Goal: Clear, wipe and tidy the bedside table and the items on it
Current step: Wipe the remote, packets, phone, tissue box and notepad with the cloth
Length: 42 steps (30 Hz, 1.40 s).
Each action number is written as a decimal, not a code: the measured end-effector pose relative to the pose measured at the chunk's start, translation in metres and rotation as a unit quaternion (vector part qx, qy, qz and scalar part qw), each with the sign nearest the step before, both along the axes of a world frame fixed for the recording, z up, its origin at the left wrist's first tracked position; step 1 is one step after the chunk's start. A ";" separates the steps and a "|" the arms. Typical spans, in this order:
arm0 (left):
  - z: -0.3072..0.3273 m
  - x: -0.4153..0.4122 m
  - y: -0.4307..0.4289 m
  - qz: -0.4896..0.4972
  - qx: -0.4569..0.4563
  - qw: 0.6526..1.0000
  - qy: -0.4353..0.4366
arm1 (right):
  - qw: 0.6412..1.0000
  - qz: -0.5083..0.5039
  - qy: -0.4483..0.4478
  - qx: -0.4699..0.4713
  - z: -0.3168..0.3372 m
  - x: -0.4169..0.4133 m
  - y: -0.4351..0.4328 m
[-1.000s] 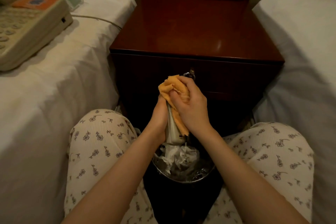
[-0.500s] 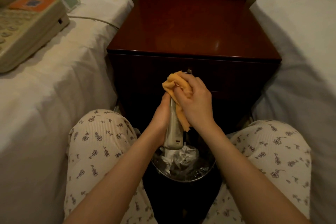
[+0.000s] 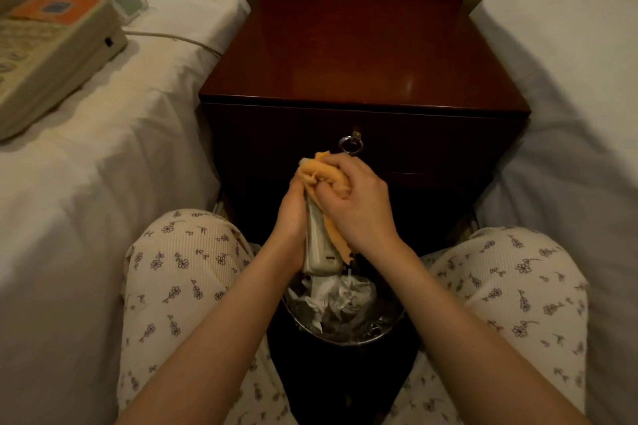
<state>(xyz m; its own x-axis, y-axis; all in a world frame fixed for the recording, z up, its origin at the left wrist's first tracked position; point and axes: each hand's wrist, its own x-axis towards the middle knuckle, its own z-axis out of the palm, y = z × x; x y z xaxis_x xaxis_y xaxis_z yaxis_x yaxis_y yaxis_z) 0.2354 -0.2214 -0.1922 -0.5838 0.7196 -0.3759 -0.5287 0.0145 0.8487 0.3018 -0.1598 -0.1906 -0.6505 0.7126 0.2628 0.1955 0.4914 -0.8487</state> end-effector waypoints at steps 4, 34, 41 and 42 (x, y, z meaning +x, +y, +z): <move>0.001 -0.005 -0.004 0.016 -0.018 0.998 -0.059 | 0.998 0.049 -0.040 -0.001 0.006 0.005 0.003; 0.002 -0.023 0.000 0.193 0.021 0.975 -0.108 | 0.997 -0.002 -0.054 -0.058 -0.008 0.011 -0.008; -0.001 -0.025 -0.002 0.217 0.034 0.964 -0.150 | 0.996 0.022 -0.029 -0.076 -0.005 0.013 -0.017; 0.000 -0.024 -0.003 0.231 0.036 0.960 -0.156 | 0.993 -0.002 -0.029 -0.118 -0.006 0.013 -0.014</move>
<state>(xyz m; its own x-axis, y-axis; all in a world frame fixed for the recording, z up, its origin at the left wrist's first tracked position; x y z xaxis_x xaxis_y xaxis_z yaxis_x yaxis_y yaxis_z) 0.2115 -0.2244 -0.1919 -0.7134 0.4420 -0.5438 -0.6935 -0.3343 0.6382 0.3152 -0.1738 -0.1962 -0.6564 0.7527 0.0504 0.2491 0.2794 -0.9273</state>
